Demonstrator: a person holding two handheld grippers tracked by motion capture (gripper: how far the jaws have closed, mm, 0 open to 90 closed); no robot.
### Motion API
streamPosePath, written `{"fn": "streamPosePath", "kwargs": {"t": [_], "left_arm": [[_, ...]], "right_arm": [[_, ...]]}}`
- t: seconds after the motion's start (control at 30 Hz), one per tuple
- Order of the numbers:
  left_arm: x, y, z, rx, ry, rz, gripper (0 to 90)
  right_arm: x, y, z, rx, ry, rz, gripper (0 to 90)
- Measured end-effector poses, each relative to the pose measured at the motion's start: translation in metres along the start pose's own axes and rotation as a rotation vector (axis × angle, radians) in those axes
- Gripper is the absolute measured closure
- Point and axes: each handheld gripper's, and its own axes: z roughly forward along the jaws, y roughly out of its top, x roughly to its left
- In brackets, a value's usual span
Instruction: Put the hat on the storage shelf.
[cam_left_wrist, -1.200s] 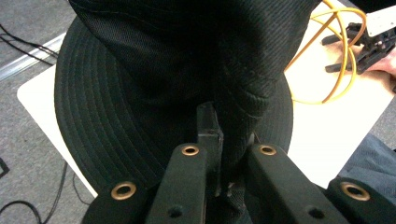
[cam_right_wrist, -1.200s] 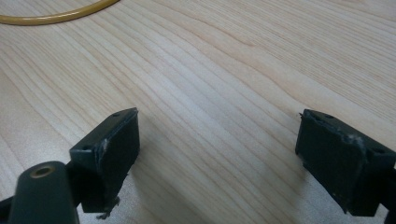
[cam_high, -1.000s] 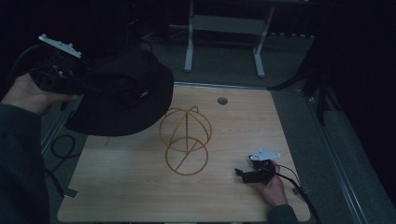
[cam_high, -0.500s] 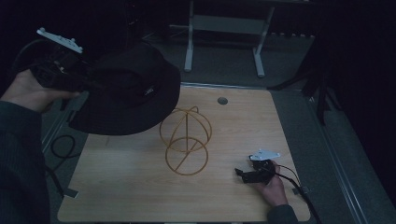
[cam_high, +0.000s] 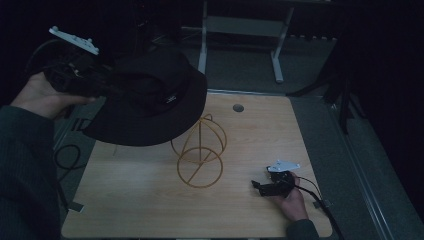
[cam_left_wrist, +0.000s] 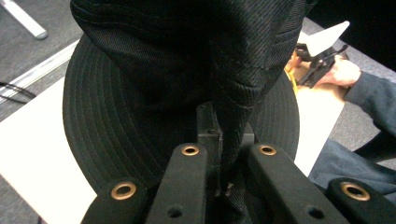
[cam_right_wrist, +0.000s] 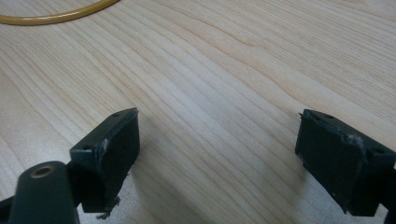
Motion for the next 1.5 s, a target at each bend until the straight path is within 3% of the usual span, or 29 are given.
{"fn": "streamPosePath", "kwargs": {"t": [0.57,0.87,1.23,1.5], "left_arm": [[-0.021,0.017,0.026,0.017,-0.068,0.075,88.3],[-0.033,0.024,0.048,0.053,-0.104,0.118,88.1],[-0.042,0.025,0.068,0.078,-0.127,0.137,87.7],[-0.042,0.02,0.084,0.102,-0.124,0.133,87.1]], "right_arm": [[0.0,0.0,0.0,0.001,0.0,-0.001,13.6],[0.0,0.0,0.0,0.002,0.001,-0.001,13.6],[0.0,0.0,0.0,0.001,0.002,-0.001,13.6],[0.0,0.0,0.0,0.001,0.002,-0.001,13.6]]}}
